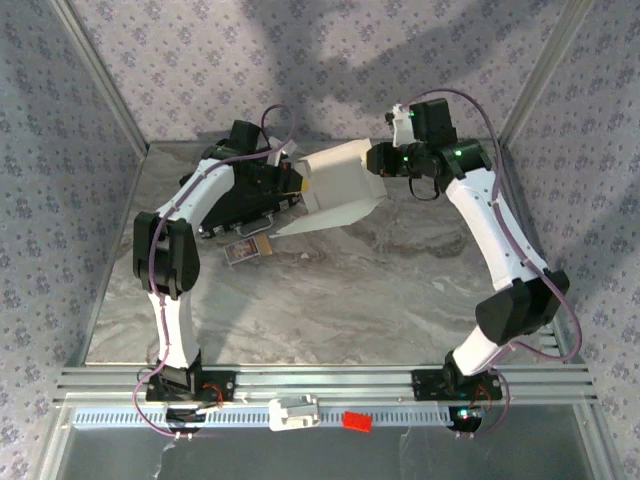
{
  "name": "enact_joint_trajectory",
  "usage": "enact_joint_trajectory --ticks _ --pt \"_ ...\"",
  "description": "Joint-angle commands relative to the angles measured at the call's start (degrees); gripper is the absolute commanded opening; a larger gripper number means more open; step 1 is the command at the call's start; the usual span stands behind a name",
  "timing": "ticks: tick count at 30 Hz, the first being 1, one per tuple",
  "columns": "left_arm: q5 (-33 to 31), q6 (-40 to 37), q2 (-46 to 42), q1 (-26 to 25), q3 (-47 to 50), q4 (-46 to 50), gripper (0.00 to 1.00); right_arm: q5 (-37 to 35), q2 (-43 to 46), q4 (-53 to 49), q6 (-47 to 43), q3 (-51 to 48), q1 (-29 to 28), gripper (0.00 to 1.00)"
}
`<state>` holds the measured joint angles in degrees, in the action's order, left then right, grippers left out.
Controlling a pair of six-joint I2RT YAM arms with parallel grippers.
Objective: Fold the paper box
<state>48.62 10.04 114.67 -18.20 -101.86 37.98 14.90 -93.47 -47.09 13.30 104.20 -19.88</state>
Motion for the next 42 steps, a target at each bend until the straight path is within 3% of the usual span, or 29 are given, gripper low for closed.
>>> enact_joint_trajectory --ticks 1,13,21,24,27,32,34,42 --pt "5.3 -1.0 -1.0 -2.4 -3.6 -1.3 0.00 -7.0 -3.0 -6.8 -3.3 2.0 -3.2 0.27" --pt "3.4 -1.9 -1.5 -3.2 -4.6 0.0 0.00 -20.7 -7.9 -12.2 -5.4 6.1 -8.5 0.27" --pt "0.5 -2.0 -1.7 -4.7 -4.8 0.5 0.00 -28.9 -8.0 -12.2 -3.2 3.6 -10.9 0.06" --pt "0.6 -2.2 -1.9 -5.3 -3.9 0.5 0.00 -26.8 -5.9 -8.7 -2.2 -0.8 -10.6 0.07" --pt "1.2 -2.2 -2.5 -5.4 -1.8 0.1 0.00 -20.0 -4.3 -5.3 -1.2 -5.4 -7.3 0.11" --pt "3.7 -0.2 -4.7 -5.4 2.9 -4.5 0.00 -0.4 0.0 3.3 -3.2 -13.5 0.0 0.21" --pt "4.2 0.3 -5.2 -5.4 3.5 -5.3 0.00 3.2 0.6 3.7 -4.3 -14.2 1.1 0.25" --pt "4.6 0.7 -5.0 -5.4 2.9 -5.5 0.00 2.6 1.0 2.5 -6.6 -16.0 2.4 0.28"
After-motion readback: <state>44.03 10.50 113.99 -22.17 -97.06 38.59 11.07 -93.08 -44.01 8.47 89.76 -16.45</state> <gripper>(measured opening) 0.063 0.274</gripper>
